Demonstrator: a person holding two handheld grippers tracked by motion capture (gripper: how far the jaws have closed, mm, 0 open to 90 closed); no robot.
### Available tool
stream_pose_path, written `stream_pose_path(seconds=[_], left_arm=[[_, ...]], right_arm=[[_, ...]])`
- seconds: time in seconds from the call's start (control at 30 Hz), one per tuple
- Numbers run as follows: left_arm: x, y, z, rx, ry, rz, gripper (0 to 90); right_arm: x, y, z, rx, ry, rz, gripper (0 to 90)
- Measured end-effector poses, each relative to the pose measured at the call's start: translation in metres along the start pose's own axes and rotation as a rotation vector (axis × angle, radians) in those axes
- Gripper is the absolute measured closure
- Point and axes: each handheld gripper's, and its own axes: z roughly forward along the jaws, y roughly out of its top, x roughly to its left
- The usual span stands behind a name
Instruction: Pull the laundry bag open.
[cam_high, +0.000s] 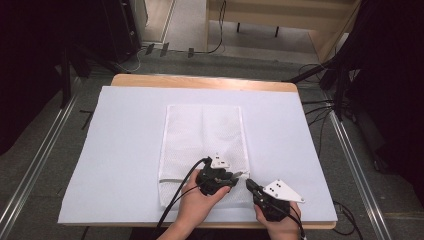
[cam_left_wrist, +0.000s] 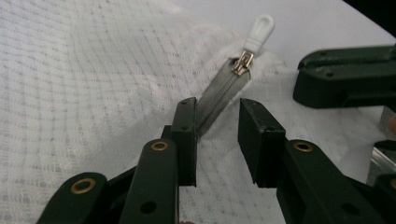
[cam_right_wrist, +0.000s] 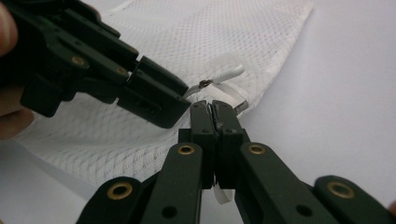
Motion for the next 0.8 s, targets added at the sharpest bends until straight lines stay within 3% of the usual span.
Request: stream_pose_path(seconds=[0.1, 0.23, 0.37, 0.4, 0.5, 0.6, 0.63, 0.67, 0.8], left_arm=[[0.001, 0.006, -0.005, -0.033, -0.031, -0.028, 64.2], [-0.003, 0.017, -0.007, -0.054, -0.046, -0.032, 58.7], [-0.011, 0.028, -0.003, -0.064, -0.006, -0.04, 49.0], [-0.014, 0.03, 0.0, -0.054, 0.004, -0.04, 41.3], [-0.018, 0.035, 0.009, -0.011, 0.045, -0.047, 35.4], [-0.014, 0.036, 0.009, -0.011, 0.068, -0.083, 45.9], [-0.012, 0.035, 0.008, -0.015, 0.053, -0.09, 59.3], [-0.009, 0.035, 0.006, -0.014, 0.032, -0.098, 64.3], [-0.002, 0.035, -0.002, -0.018, -0.04, -0.129, 73.0]], right_arm=[[0.001, 0.0, -0.001, -0.002, -0.001, -0.002, 90.0], [0.001, 0.0, 0.001, 0.003, 0.003, -0.007, 90.0], [0.005, -0.001, 0.002, 0.005, 0.019, -0.018, 90.0], [0.007, 0.0, 0.002, 0.006, 0.026, -0.023, 90.0], [0.008, 0.0, 0.002, 0.005, 0.027, -0.031, 90.0], [0.009, 0.0, 0.003, 0.01, 0.024, -0.04, 90.0], [0.01, -0.001, 0.003, 0.012, 0.019, -0.045, 90.0], [0.009, -0.001, 0.003, 0.014, 0.018, -0.046, 90.0], [0.009, -0.001, 0.003, 0.017, 0.011, -0.046, 90.0]])
